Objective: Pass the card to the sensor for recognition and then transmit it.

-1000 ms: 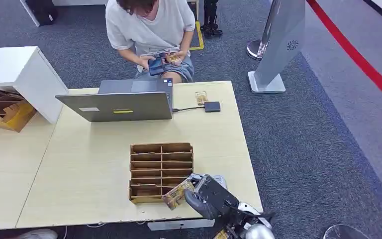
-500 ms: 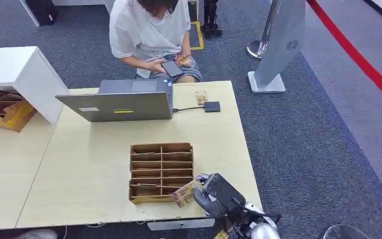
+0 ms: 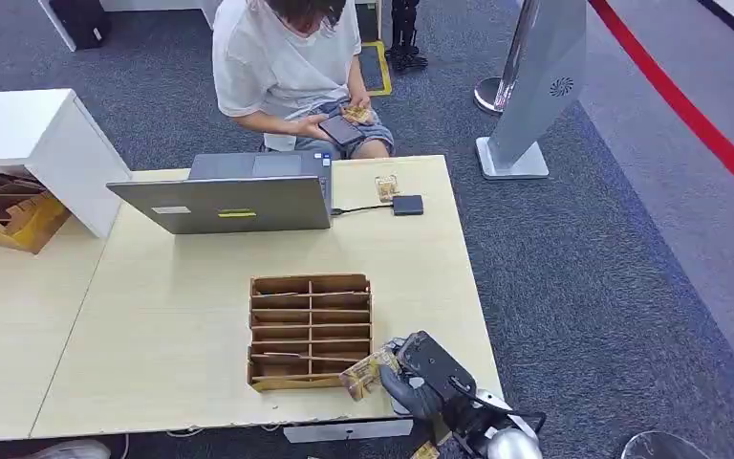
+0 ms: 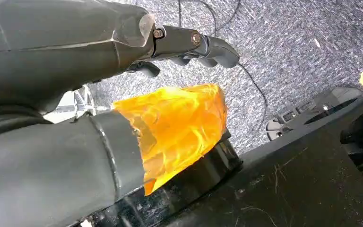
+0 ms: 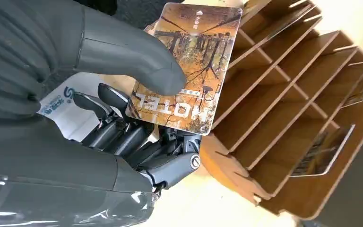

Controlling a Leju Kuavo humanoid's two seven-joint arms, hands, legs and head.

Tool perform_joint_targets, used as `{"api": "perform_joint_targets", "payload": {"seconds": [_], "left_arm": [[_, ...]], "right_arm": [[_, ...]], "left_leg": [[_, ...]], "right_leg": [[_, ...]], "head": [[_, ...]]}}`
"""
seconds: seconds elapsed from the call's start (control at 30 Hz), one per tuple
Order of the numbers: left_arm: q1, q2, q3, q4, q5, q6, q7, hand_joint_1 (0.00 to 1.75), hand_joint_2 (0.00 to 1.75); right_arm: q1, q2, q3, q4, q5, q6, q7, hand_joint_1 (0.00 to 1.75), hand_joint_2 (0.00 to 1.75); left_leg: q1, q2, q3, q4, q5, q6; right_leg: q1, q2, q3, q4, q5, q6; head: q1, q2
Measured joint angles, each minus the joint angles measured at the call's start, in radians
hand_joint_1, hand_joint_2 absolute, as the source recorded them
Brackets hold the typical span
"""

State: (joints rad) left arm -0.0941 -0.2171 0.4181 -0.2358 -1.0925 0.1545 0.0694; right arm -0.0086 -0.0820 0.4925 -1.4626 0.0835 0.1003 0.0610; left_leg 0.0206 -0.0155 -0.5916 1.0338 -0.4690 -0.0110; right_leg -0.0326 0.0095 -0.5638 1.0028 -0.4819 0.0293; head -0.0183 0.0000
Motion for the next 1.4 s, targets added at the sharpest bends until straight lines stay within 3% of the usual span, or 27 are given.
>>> {"api": "perform_joint_targets", "payload": {"seconds": [0.63, 1.4], "left_arm": [[0.000, 0.002, -0.011, 0.000, 0.011, 0.001, 0.000, 0.00, 0.00], [0.003, 0.004, -0.026, 0.000, 0.019, 0.000, -0.003, 0.00, 0.00]], "right_arm": [[0.000, -0.011, -0.012, 0.022, -0.002, -0.003, 0.020, 1.75, 1.75], [-0.018, -0.043, -0.080, 0.024, -0.010, 0.000, 0.048, 1.75, 1.75]], "left_leg": [[0.000, 0.000, 0.000, 0.000, 0.000, 0.000], [0.000, 0.000, 0.000, 0.000, 0.000, 0.000]], "right_leg": [[0.000, 0.000, 0.000, 0.000, 0.000, 0.000], [0.000, 0.000, 0.000, 0.000, 0.000, 0.000]], "head": [[0.000, 0.000], [0.000, 0.000]]}}
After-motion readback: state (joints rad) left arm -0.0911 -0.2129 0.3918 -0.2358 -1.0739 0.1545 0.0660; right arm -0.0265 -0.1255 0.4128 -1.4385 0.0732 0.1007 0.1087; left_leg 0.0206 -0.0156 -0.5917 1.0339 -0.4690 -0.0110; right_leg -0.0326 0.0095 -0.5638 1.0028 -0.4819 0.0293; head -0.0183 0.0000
